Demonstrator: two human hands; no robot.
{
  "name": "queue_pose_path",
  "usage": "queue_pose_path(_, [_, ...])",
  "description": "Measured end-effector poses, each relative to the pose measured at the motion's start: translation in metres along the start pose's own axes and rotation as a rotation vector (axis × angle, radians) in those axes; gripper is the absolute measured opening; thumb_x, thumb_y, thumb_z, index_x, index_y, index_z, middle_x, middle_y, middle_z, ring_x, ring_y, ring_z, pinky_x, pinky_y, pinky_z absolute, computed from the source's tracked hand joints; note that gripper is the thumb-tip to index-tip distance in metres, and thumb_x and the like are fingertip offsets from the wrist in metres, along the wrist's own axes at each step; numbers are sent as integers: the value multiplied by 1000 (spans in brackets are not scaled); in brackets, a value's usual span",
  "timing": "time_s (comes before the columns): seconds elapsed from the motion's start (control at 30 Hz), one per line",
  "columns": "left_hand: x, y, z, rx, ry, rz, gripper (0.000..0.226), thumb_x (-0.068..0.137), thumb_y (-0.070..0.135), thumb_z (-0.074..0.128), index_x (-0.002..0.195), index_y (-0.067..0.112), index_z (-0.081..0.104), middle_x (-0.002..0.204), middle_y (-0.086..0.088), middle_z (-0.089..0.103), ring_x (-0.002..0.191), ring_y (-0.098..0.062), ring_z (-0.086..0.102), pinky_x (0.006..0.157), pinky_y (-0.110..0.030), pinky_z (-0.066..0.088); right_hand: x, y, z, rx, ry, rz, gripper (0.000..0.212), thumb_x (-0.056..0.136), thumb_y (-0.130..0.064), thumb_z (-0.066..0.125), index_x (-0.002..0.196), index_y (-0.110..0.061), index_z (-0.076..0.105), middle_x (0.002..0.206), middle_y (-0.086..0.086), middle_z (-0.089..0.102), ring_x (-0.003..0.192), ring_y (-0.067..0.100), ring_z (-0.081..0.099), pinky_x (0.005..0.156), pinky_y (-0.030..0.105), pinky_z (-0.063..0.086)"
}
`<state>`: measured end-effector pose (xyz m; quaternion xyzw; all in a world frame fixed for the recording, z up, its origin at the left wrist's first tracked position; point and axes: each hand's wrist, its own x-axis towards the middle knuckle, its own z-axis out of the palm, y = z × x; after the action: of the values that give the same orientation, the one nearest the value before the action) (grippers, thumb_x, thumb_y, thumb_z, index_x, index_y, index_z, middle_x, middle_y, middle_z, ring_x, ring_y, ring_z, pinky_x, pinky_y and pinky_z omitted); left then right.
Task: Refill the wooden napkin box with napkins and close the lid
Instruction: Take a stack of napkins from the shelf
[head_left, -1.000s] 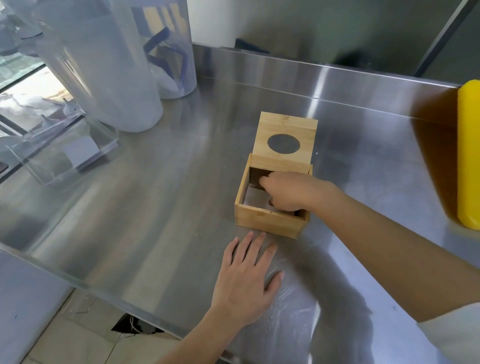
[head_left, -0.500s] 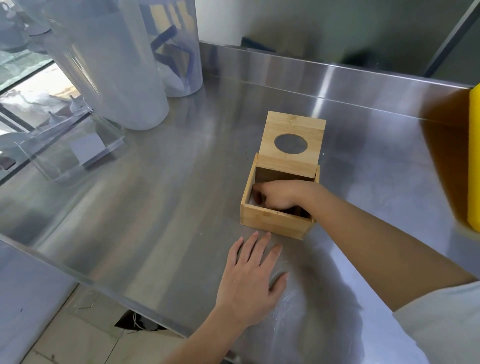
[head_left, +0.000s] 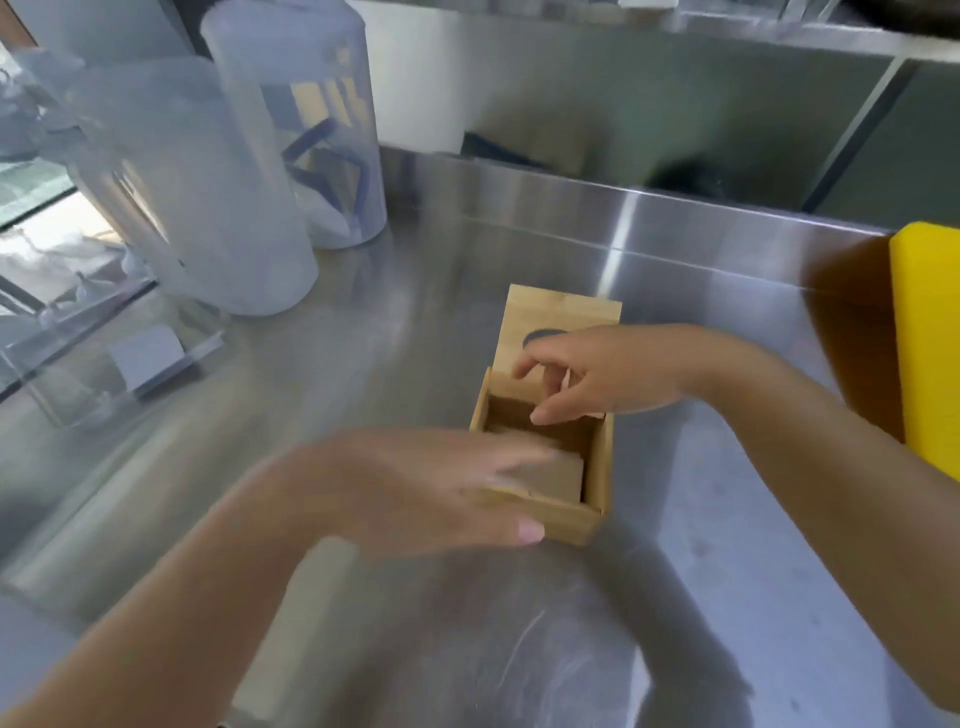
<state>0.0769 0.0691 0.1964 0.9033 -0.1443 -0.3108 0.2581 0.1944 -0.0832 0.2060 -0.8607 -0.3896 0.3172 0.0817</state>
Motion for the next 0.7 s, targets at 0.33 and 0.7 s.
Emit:
queue_pose_path(0.33, [58,9,-213,-57,457,55,38,88,36,57,123,23,55,113,5,63,108,-8,56,87,-10,38,-8,32,-148,154,293,-50,40,86,-35,60,124,-29,48,98,-4,67,71,0,65,63,12,53])
queue_pose_path(0.7, [182,-4,-368,-516,869,197,5,89,16,58,91,12,61,96,-11,64,90,-23,60,82,-29,46,53,120,-279,263,862,83,21,91,-18,55,111,-11,56,96,9,66,80,20,65,78,38,54])
